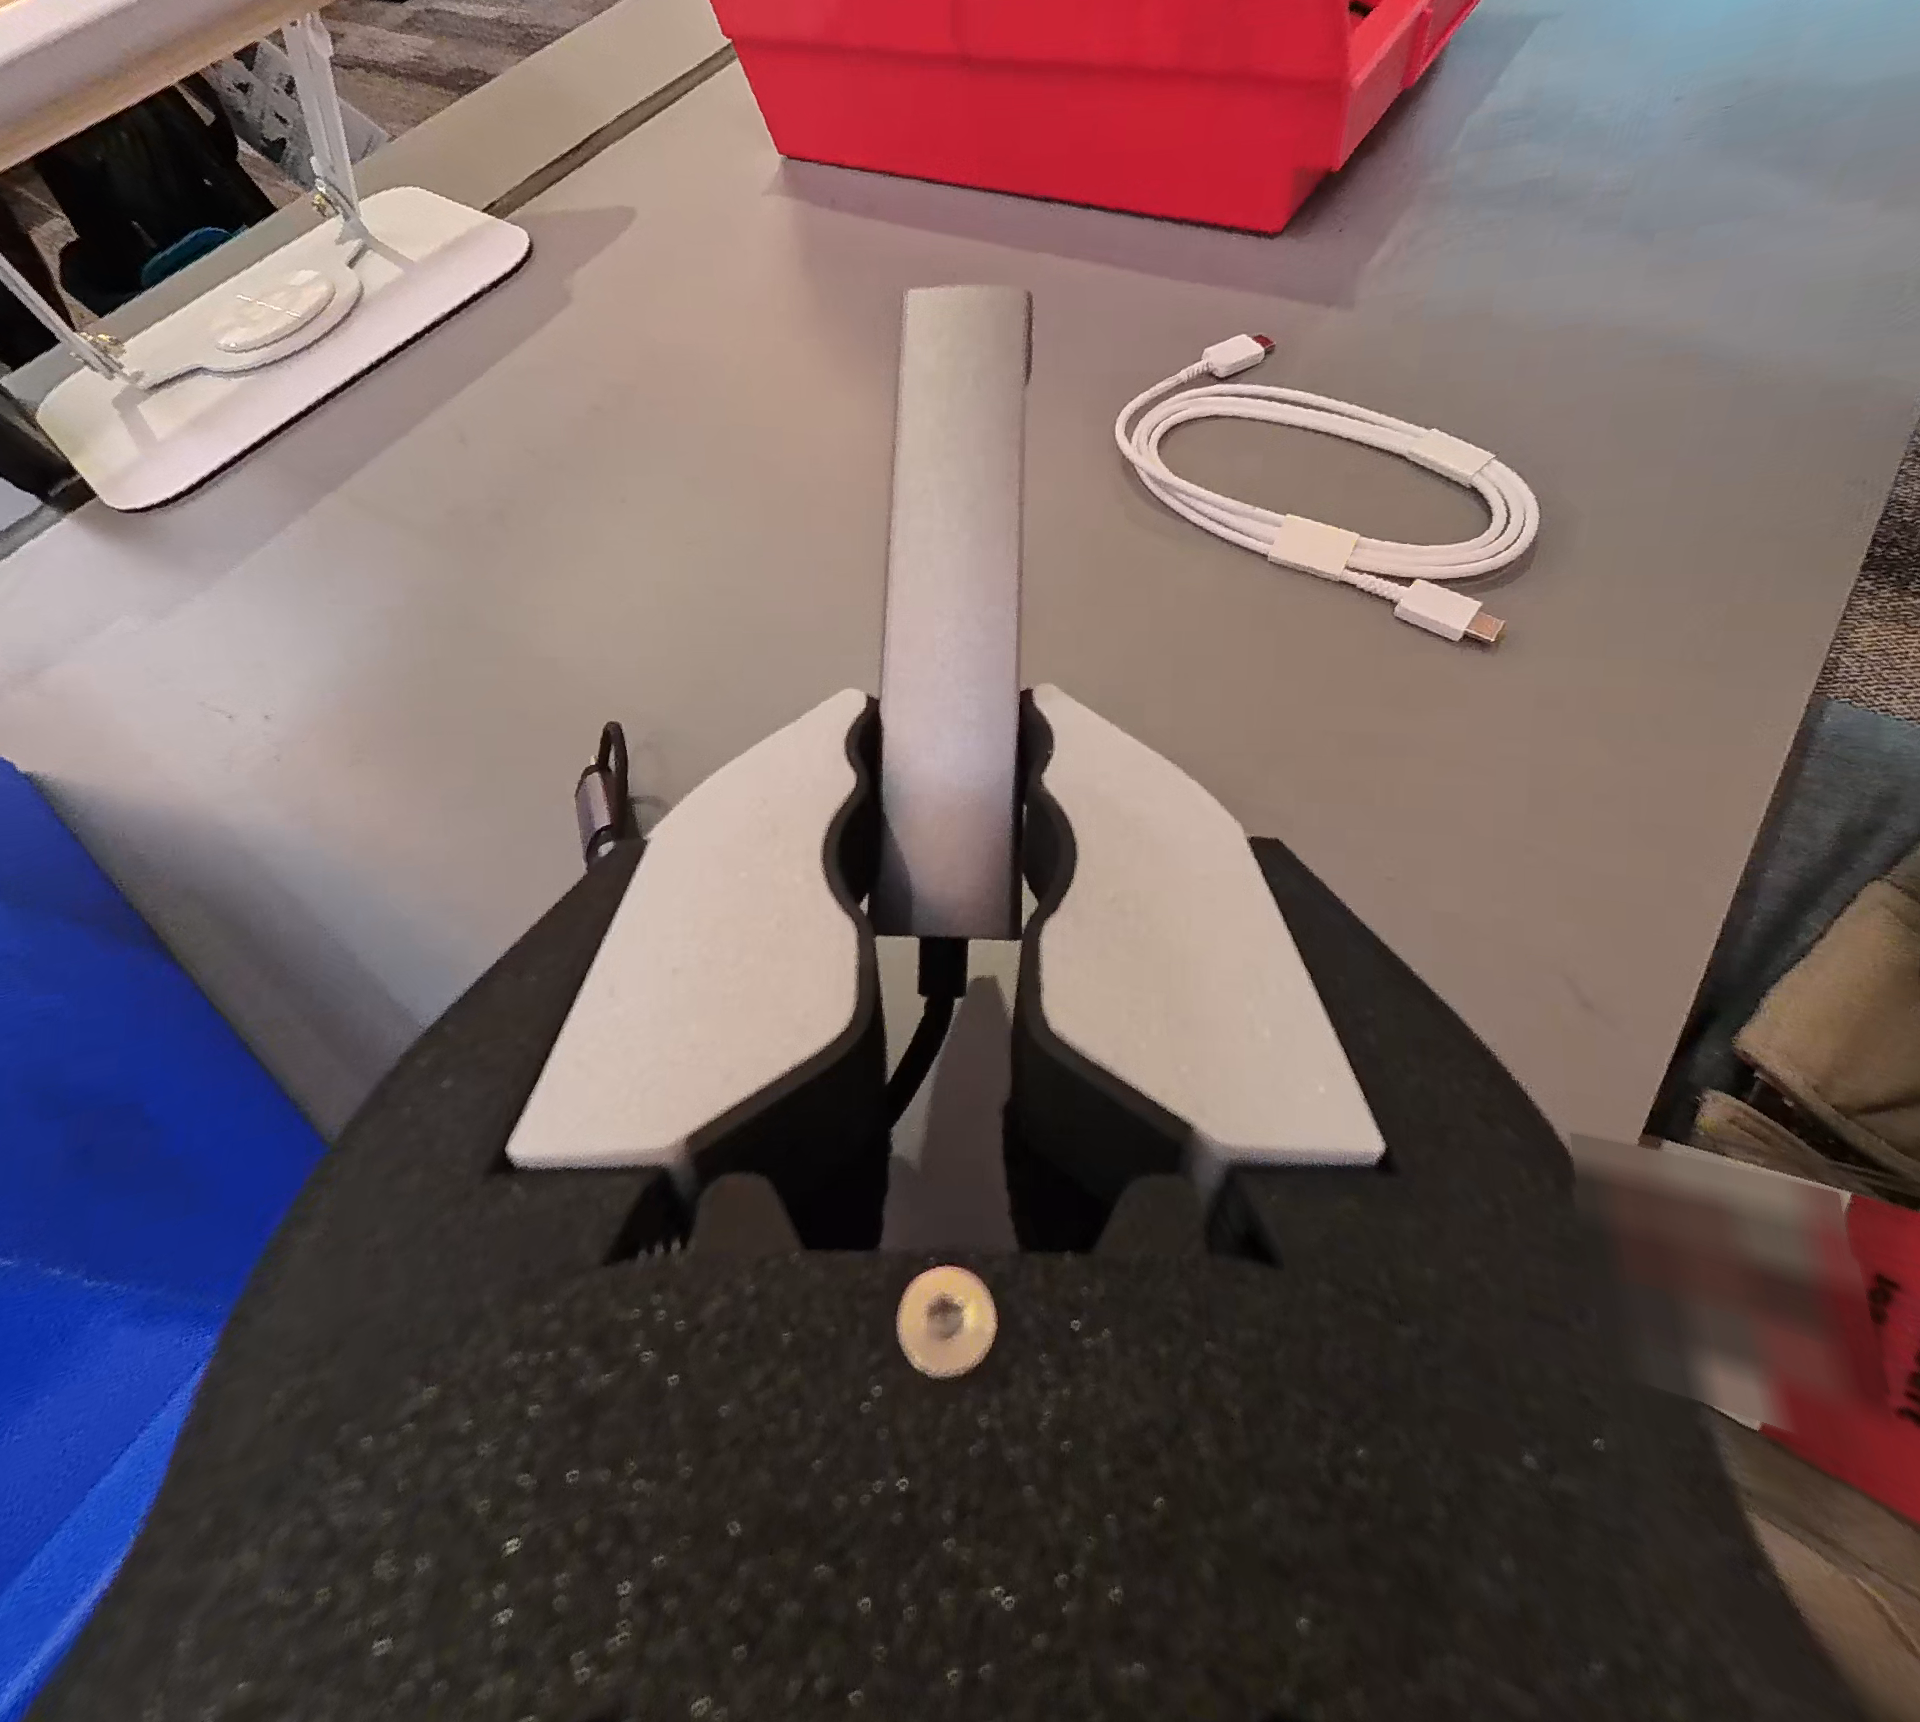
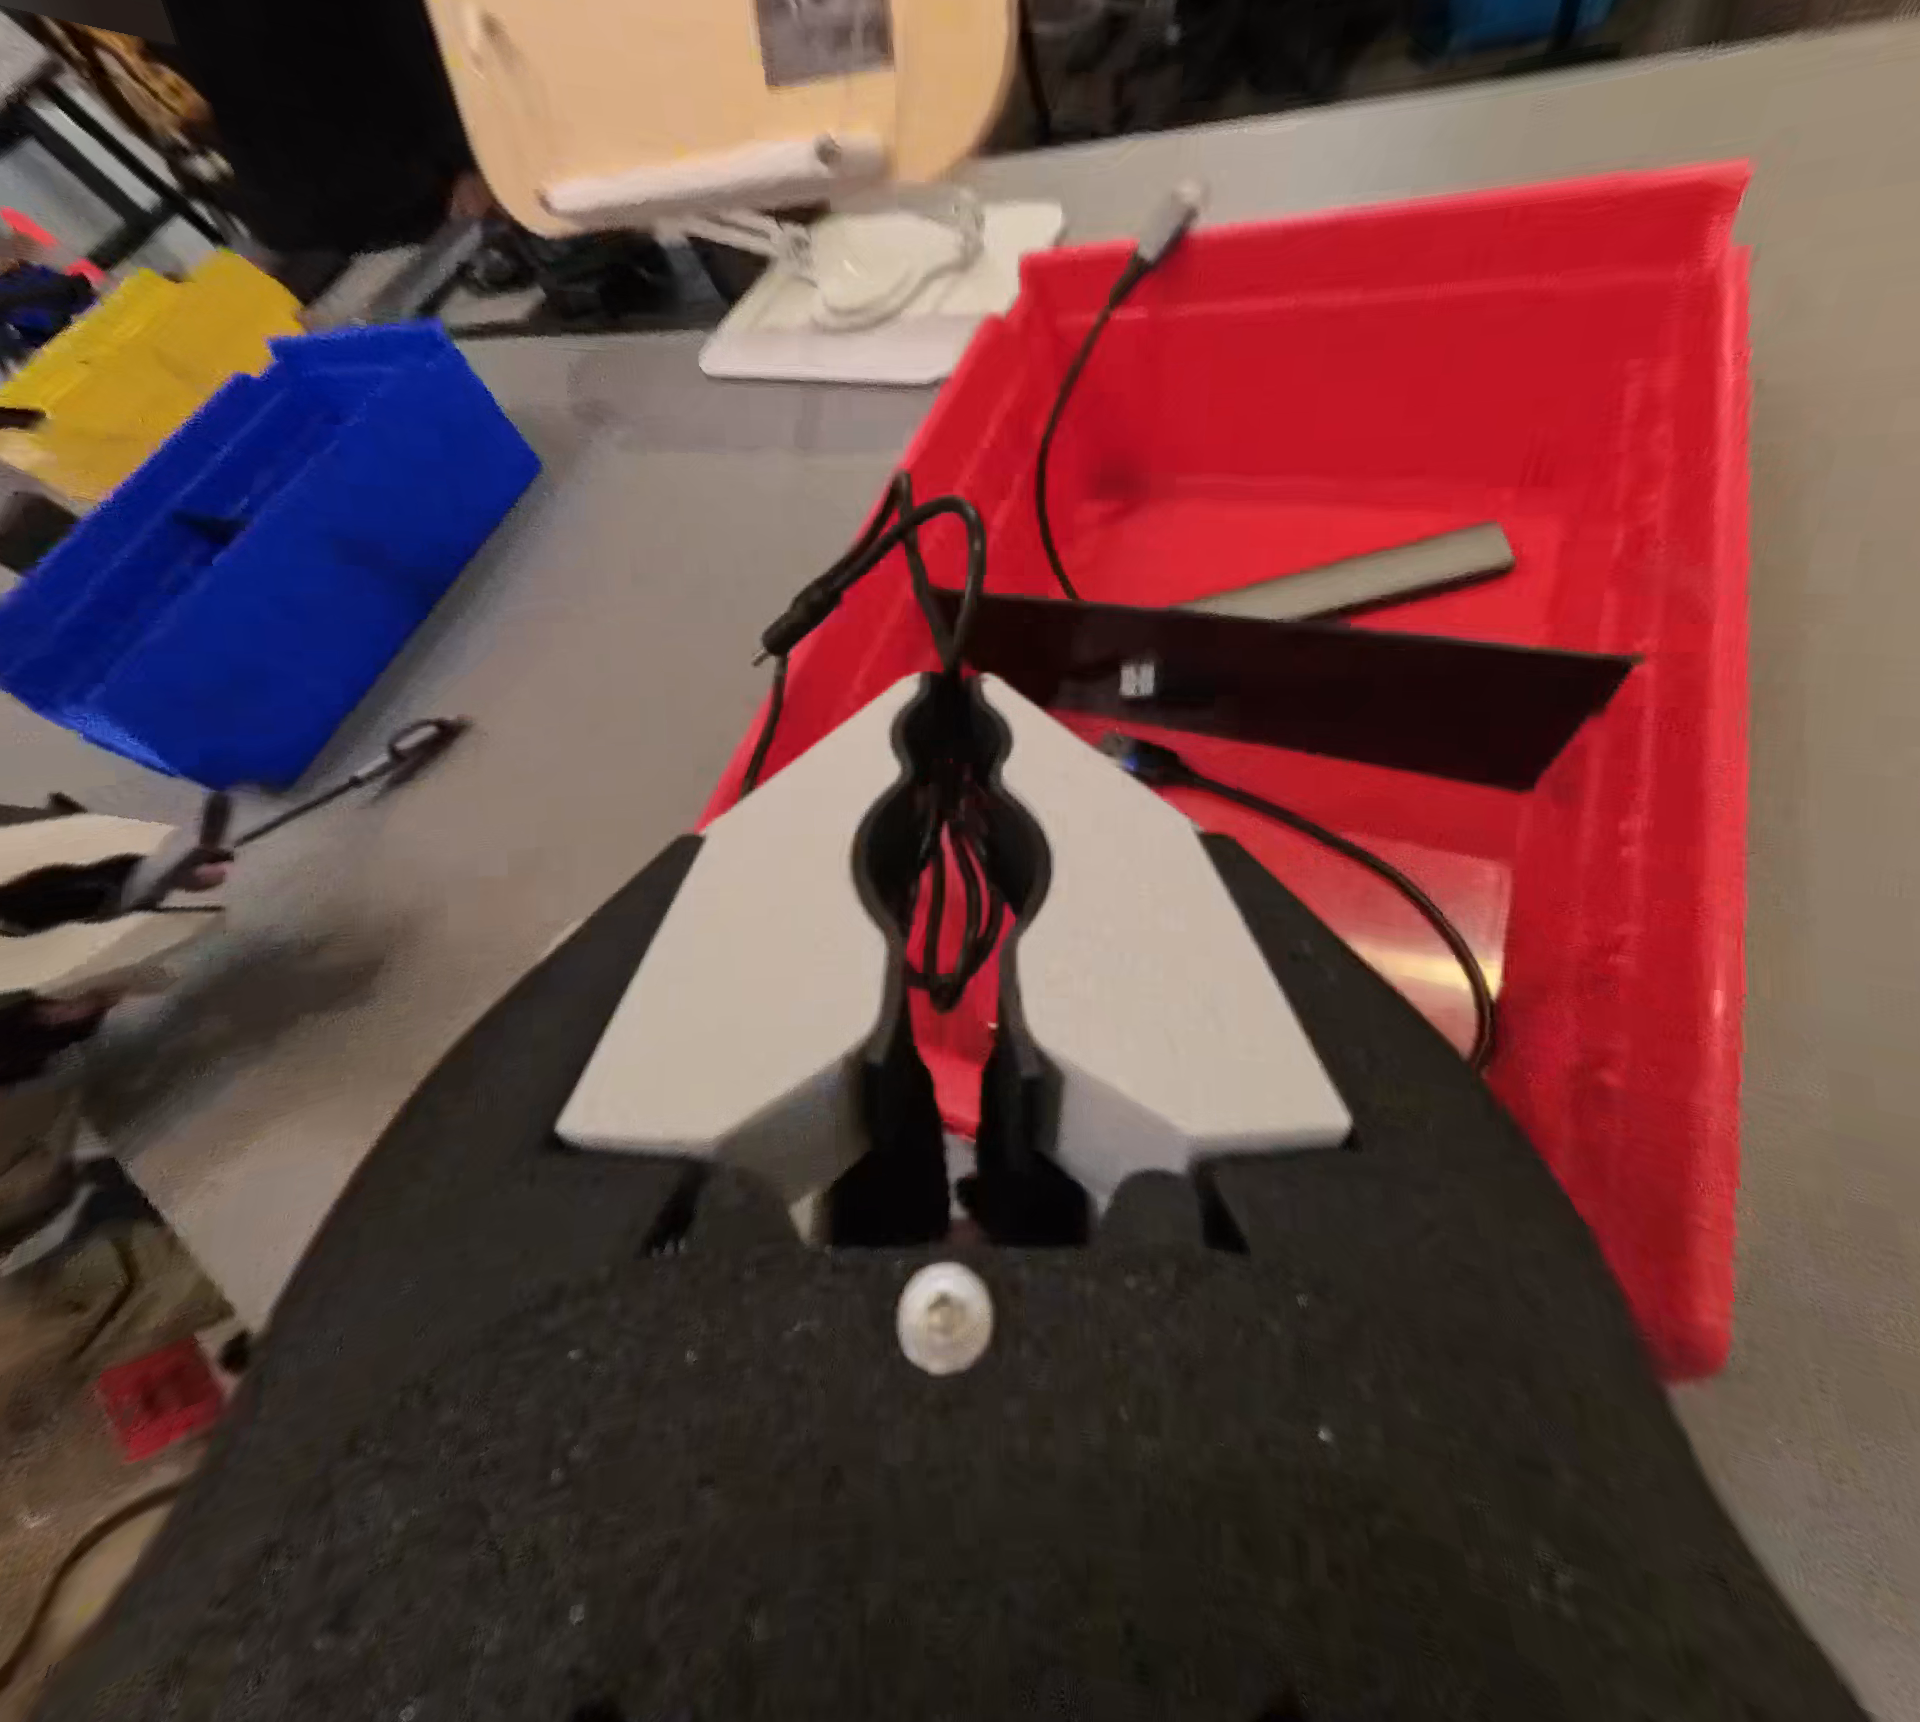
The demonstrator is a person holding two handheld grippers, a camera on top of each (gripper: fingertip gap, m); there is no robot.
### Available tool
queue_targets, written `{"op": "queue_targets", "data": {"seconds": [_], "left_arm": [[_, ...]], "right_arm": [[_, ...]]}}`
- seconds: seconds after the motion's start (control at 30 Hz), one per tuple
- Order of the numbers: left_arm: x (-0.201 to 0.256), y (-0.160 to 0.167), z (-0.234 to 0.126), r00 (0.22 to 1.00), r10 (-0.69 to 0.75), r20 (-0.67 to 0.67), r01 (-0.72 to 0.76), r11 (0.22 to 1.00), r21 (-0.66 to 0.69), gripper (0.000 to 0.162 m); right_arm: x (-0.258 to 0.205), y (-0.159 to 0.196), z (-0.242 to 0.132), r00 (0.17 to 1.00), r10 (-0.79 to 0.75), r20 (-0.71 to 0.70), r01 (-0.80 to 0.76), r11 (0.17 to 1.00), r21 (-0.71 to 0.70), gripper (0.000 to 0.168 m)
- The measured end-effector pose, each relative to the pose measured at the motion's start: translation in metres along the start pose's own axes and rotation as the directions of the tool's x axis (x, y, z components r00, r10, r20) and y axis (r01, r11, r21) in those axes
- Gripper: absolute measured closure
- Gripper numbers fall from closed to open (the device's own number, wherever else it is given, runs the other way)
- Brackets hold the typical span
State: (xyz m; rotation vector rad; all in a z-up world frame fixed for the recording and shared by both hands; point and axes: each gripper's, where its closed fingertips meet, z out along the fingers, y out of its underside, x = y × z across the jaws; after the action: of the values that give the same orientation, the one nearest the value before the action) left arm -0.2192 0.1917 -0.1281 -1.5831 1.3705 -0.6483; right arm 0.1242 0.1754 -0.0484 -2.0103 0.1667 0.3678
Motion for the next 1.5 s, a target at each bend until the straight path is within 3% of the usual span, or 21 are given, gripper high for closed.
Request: {"op": "queue_targets", "data": {"seconds": [0.13,0.27,0.37,0.5,0.57,0.73,0.83,0.9,1.0,1.13,1.3,1.5], "left_arm": [[0.000,0.001,0.001,1.000,0.002,-0.001,-0.002,1.000,-0.005,0.138],[0.001,0.002,0.002,1.000,0.009,-0.001,-0.009,1.000,-0.012,0.138],[0.002,0.002,0.003,1.000,0.013,-0.002,-0.013,1.000,-0.013,0.139],[0.002,0.002,0.002,1.000,0.019,-0.001,-0.019,1.000,-0.013,0.139],[0.003,0.002,0.002,1.000,0.020,-0.001,-0.020,1.000,-0.012,0.139],[0.003,0.001,0.001,1.000,0.017,-0.002,-0.017,1.000,-0.010,0.139],[0.003,0.002,0.002,1.000,0.021,-0.004,-0.021,1.000,-0.013,0.138],[0.003,0.002,0.002,1.000,0.024,-0.005,-0.024,1.000,-0.012,0.139],[0.002,0.003,0.003,0.999,0.033,-0.002,-0.033,0.999,-0.015,0.139],[0.004,-0.001,0.004,1.000,0.029,-0.008,-0.029,1.000,-0.004,0.139],[0.013,-0.007,0.009,0.999,0.038,-0.037,-0.038,0.999,0.005,0.139],[0.022,-0.010,0.014,0.997,0.062,-0.054,-0.061,0.998,0.007,0.139]], "right_arm": [[0.013,0.056,0.044,1.000,-0.006,-0.006,0.005,0.977,-0.212,0.166],[0.038,0.089,0.056,0.972,-0.160,-0.173,0.074,0.904,-0.420,0.165],[0.055,0.092,0.056,0.919,-0.283,-0.274,0.126,0.871,-0.475,0.164],[0.056,0.098,0.065,0.923,-0.268,-0.275,0.118,0.881,-0.459,0.160],[0.056,0.087,0.060,0.926,-0.247,-0.287,0.116,0.907,-0.405,0.135],[0.022,0.009,0.010,0.942,-0.157,-0.296,0.160,0.987,-0.015,0.127],[-0.023,-0.006,-0.019,0.972,-0.115,-0.206,0.151,0.974,0.170,0.125],[-0.071,0.018,-0.015,0.993,-0.103,-0.060,0.111,0.982,0.153,0.120],[-0.147,0.092,0.011,0.987,-0.129,0.093,0.128,0.992,0.013,0.106],[-0.169,0.179,0.040,0.985,-0.157,-0.074,0.136,0.962,-0.237,0.081],[-0.155,0.200,0.050,0.953,-0.208,-0.218,0.139,0.945,-0.295,0.074],[-0.161,0.207,0.052,0.936,-0.300,-0.183,0.226,0.913,-0.341,0.100]]}}
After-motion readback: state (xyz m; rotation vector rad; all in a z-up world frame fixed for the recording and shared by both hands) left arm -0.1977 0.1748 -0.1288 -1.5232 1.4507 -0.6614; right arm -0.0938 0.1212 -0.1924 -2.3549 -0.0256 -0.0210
